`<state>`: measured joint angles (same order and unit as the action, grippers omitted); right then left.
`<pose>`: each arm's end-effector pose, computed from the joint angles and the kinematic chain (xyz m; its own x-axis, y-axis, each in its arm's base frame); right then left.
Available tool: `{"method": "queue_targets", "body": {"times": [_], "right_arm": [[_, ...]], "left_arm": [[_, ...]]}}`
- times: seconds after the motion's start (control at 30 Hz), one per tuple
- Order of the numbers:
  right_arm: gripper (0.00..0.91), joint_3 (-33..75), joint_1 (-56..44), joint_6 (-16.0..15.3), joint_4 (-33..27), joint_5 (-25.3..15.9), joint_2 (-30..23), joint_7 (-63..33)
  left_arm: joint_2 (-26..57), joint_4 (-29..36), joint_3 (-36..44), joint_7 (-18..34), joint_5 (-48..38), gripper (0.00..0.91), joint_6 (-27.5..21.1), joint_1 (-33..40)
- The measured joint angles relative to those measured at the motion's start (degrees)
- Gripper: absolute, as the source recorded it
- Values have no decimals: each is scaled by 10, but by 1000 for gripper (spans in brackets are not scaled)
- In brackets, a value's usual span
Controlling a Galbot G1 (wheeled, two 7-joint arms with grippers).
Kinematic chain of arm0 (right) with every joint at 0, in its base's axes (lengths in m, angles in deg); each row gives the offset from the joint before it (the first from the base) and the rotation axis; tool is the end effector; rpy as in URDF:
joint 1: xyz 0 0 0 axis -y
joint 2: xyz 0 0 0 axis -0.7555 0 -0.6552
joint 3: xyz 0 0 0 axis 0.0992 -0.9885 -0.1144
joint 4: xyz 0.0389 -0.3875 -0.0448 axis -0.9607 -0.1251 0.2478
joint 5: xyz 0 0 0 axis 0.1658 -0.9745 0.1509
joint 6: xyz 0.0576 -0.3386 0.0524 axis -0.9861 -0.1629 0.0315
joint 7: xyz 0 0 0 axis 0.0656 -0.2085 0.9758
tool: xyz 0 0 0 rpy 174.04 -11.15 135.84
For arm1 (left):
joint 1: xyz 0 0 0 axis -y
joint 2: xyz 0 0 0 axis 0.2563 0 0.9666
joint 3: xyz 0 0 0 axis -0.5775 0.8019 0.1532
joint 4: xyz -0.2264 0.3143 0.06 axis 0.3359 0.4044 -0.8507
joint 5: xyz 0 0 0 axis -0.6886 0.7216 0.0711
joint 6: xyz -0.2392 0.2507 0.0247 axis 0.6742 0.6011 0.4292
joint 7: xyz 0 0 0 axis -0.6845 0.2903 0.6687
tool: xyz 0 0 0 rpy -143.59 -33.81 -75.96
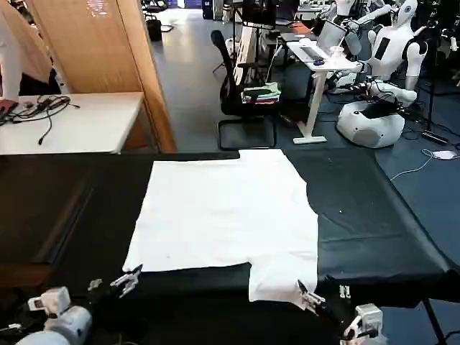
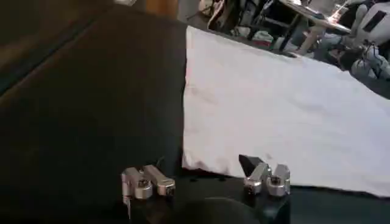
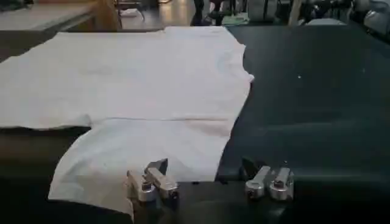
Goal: Fold and organize the clothes.
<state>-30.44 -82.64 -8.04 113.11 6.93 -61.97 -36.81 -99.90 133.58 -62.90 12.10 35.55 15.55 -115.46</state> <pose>0.0963 -0.0748 -0.2978 -0.8285 -0.1429 0.5415 -0.1448 0.9887 0.0394 0.1199 0.1564 -0.2855 -0.8165 0.1122 0.5663 -0.0441 0.9659 -0.2550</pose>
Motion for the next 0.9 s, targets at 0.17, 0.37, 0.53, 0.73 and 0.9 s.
{"method": "queue_targets", "body": {"times": [0.17, 0.37, 0.53, 0.73, 0.9], "right_arm": [[770, -6, 0, -1, -4, -12, -5, 0], [390, -16, -2, 0, -6, -22, -14, -1], [137, -18, -5, -2, -6, -23, -18, -5], [20, -7, -21, -6, 13, -20, -21, -8], [0, 2, -42, -9, 44, -18, -27, -14]], "left_arm": [[-2, -1, 1, -3, 11, 878, -9, 3], [-4, -4, 6, -3, 21, 0, -9, 3], [-5, -6, 9, -3, 27, 0, -6, 3], [-5, -1, 13, -3, 34, 0, -5, -2], [-5, 17, 8, -1, 42, 0, -4, -14]]}}
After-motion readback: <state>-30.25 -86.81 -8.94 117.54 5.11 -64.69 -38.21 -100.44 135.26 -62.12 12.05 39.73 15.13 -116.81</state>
